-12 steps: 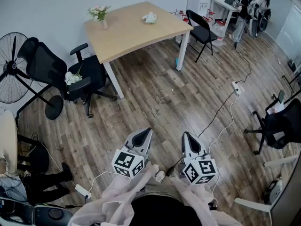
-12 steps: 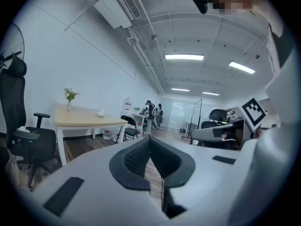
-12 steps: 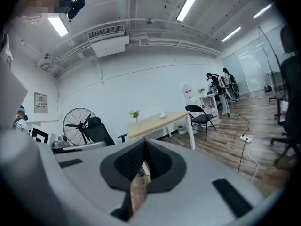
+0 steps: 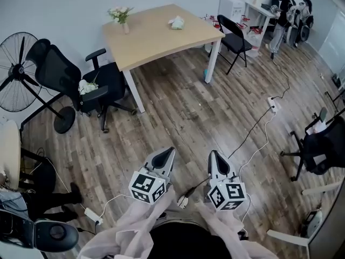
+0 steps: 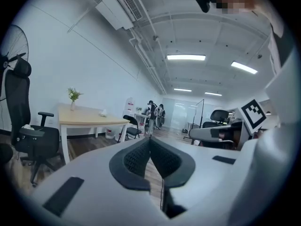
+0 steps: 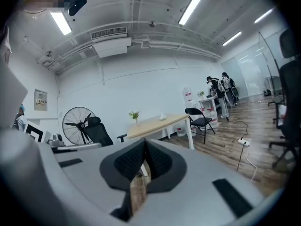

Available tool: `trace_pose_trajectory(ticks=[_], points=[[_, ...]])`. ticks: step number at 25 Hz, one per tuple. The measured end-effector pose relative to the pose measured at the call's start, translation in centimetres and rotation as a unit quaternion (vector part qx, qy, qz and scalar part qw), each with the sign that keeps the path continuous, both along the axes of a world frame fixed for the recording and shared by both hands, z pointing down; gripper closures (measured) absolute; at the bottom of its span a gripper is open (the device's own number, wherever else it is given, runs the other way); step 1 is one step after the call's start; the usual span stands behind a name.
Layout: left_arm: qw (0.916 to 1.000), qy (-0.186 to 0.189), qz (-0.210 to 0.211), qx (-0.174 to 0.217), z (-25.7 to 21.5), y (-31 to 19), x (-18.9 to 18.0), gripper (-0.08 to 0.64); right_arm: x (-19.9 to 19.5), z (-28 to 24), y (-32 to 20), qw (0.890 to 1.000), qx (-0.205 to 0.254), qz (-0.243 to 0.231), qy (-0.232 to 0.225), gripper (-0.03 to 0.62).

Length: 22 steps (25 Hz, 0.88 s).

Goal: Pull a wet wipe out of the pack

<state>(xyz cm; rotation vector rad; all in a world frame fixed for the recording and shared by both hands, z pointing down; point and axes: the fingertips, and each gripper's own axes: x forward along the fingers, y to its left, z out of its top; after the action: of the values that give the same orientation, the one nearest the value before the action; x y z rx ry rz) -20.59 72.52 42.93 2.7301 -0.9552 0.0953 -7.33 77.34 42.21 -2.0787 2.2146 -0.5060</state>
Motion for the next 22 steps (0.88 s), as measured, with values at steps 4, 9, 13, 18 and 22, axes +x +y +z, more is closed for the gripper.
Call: trace_pose_trajectory(ticks=[4,9,13,18,22], points=[[1.0,0.001,-0.007,-0.002,0.0,0.7,-0.4,0.551,-0.6,0.1,0.6,1.0,-0.002,-0.01,-0.002,0.581],[0.9999,-0.004,-0.01,-0.006,0.4,1.3,-0.7,0.551,-1.1,0.6,1.2,1.0,-0.009,-0.016,-0.001,0.581],[0.9999,-0.002,-0.012,-0.011,0.7,0.9,-0.6,0.551,-0.7,0.6,0.8,1.0,-0.009,-0.011,0.001,0.581],[0.9999,-0.003,-0.009,-0.007,0.5,-0.4,-0.1,0.551,0.2,0.4,-0.5,1.0,-0.006,-0.002,0.002,0.581],[0.9999,-0.001,-0.016,-0.007,0.4,-2.2,0.4,0.551,0.8,0.3,-2.2,1.0,-0.005,-0.006,0.005,0.581]])
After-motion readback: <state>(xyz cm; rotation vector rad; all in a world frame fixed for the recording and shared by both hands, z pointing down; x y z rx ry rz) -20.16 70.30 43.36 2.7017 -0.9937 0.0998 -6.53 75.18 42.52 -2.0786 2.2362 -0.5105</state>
